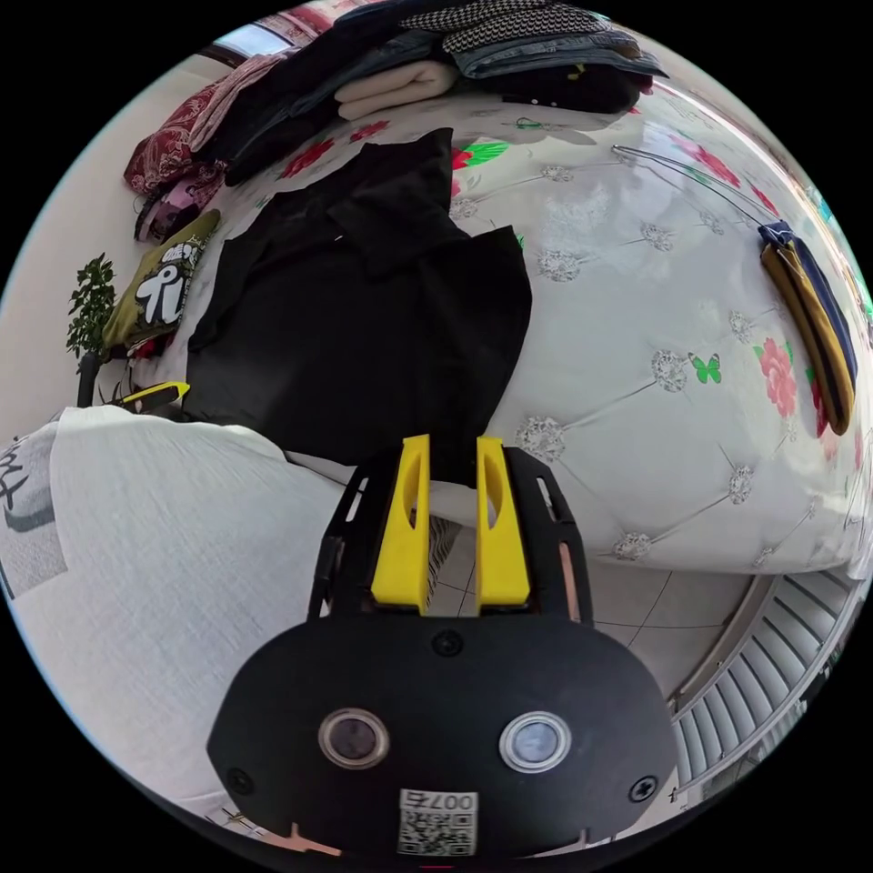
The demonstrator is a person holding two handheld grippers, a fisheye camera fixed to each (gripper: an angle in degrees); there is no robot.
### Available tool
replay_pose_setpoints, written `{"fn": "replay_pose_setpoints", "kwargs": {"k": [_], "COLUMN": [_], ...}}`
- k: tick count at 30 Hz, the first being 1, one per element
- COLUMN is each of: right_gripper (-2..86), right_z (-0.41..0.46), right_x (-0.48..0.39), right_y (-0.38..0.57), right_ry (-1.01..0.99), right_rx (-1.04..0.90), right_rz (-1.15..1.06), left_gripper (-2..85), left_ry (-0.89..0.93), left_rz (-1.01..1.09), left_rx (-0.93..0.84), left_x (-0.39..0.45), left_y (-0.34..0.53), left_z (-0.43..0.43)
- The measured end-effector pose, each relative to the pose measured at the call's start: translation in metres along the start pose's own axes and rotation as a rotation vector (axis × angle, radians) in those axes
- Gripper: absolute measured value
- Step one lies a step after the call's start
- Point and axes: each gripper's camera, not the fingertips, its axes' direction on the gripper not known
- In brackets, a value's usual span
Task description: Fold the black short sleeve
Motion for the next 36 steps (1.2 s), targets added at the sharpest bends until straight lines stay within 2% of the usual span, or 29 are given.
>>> {"fn": "replay_pose_setpoints", "kwargs": {"k": [13,17,23,29,36], "right_gripper": [4.3,2.6,0.8,0.3,0.2], "right_z": [0.002,0.002,-0.004,-0.015,-0.025], "right_x": [-0.01,-0.011,0.0,0.016,0.026], "right_y": [0.001,-0.002,-0.007,-0.003,-0.002], "right_ry": [0.077,0.116,0.009,-0.072,-0.093], "right_rx": [0.012,-0.008,-0.049,-0.02,-0.021], "right_rz": [-0.049,-0.051,-0.045,-0.007,-0.011], "left_gripper": [8.7,9.2,2.2,-0.6,-0.8], "left_ry": [-0.003,0.042,-0.09,0.031,0.043], "left_rz": [-0.033,-0.01,0.12,0.086,0.1], "left_rx": [0.017,-0.075,-0.185,-0.17,-0.159], "left_x": [-0.022,-0.019,0.003,-0.023,-0.038], "left_y": [0.026,0.025,0.009,0.0,-0.012], "left_z": [-0.022,-0.003,0.006,-0.012,-0.03]}}
